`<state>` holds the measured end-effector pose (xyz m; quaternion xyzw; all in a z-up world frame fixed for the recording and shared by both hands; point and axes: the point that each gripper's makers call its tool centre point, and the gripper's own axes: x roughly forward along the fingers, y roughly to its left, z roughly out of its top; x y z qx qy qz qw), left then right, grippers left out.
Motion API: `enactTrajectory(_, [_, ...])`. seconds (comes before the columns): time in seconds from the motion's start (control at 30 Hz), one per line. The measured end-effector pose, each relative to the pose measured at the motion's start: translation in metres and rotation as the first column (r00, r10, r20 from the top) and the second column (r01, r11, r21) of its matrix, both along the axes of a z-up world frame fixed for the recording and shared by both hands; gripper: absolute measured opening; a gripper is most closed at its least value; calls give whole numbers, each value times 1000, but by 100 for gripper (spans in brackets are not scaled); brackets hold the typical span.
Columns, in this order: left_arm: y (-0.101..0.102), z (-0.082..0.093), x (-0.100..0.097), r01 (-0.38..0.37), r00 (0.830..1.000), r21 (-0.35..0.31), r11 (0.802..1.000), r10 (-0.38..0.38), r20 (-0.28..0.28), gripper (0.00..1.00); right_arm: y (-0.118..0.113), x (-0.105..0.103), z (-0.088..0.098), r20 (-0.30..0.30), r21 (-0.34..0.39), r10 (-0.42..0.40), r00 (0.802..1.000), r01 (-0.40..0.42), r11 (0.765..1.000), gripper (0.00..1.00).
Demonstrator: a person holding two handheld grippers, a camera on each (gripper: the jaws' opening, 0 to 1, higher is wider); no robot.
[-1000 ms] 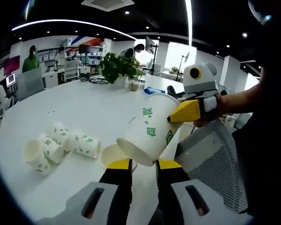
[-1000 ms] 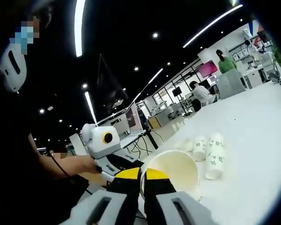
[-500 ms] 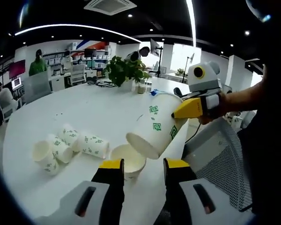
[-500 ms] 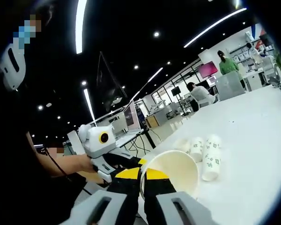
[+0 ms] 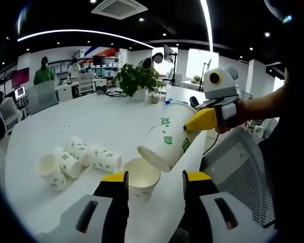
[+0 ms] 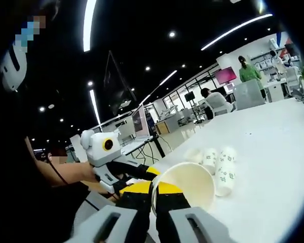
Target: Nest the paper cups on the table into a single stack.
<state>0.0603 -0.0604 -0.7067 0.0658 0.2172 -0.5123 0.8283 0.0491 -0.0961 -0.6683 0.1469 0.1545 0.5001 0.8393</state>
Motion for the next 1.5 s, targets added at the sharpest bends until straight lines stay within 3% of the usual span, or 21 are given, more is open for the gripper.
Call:
enactTrajectory(0.33, [2, -1, 0, -9, 1000, -1, 1000, 9, 0, 44, 0, 10, -6, 30, -75, -19, 999, 22, 997, 0])
enactTrajectory(0.77, [4, -3, 1, -15, 1000, 7, 1000, 15, 2, 45, 8, 15, -22, 80, -211, 32, 996, -14, 977, 0])
enactTrajectory(1.23, [16, -6, 3, -51, 999, 17, 999, 51, 8, 48, 17, 22, -39, 113, -367, 81, 990, -34, 930, 0])
enactTrajectory(1.5, [19, -4, 4, -66, 998, 13, 998, 65, 15, 47, 24, 17, -53, 139, -490, 164, 977, -76, 869, 0])
